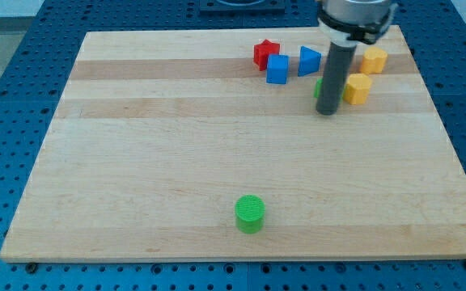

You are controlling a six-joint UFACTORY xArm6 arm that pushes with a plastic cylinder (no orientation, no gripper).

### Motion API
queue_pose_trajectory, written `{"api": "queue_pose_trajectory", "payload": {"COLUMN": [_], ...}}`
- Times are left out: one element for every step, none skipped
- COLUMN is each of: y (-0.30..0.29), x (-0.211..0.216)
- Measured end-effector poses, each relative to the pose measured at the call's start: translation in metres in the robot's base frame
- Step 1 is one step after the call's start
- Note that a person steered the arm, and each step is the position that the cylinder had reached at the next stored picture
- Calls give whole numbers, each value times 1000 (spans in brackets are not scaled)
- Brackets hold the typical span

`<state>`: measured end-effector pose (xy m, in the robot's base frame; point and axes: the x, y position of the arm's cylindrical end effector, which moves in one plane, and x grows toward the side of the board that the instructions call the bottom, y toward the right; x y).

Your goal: Push the green star towards the blue triangle

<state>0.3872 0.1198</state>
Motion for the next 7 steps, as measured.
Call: {"api": "queue_pose_trajectory", "payload": {"y": [-16, -30, -31, -13, 33, 85, 121], "x": [-34, -58, -51, -16, 11, 15, -31]}}
